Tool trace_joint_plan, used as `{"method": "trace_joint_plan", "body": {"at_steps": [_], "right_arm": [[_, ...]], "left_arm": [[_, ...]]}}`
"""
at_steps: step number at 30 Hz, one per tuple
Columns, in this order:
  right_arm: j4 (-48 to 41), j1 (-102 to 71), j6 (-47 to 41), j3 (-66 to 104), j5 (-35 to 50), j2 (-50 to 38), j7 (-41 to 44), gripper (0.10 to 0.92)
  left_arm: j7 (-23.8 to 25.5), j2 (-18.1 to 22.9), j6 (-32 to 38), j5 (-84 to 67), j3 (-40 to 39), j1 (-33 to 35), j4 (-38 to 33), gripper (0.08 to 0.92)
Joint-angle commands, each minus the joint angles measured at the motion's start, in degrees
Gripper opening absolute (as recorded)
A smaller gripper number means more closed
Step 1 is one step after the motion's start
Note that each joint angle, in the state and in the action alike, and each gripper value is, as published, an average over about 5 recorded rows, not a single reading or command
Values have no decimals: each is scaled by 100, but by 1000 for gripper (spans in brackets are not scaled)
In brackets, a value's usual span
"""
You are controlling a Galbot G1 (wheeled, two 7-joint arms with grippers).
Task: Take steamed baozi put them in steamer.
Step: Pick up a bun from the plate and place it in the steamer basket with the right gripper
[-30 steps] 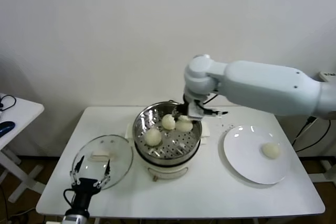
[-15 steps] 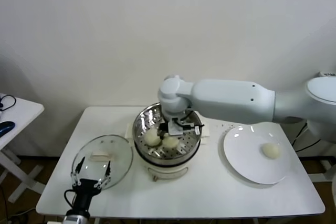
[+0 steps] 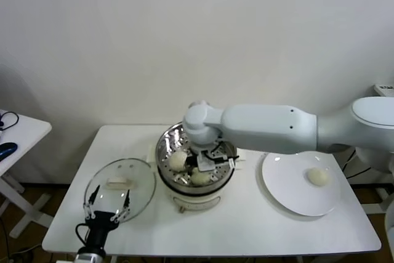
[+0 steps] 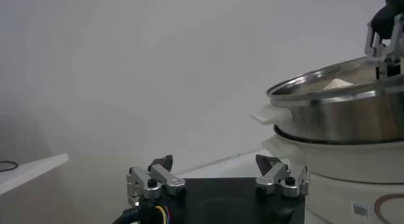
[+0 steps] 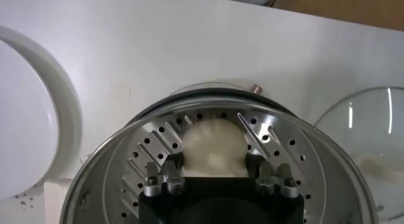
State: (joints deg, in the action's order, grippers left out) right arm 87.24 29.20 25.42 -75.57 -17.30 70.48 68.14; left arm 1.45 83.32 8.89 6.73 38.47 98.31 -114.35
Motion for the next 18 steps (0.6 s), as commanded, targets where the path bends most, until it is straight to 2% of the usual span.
{"method": "trace_joint_plan", "body": {"at_steps": [1,13,18], "right_arm": [[75,-49,42,-8,-75,-23,-2,653],[87,-85,69,12,-101,-85,-12,657],[92,-103,147,55,-200,-115,-1,753]], "left_arm": [[-1,6,5,9,0,6,7,823],[-5,17,-13,57,-14,-5,-1,823],[-8,37,-18,100,-20,22,-13,823]]}}
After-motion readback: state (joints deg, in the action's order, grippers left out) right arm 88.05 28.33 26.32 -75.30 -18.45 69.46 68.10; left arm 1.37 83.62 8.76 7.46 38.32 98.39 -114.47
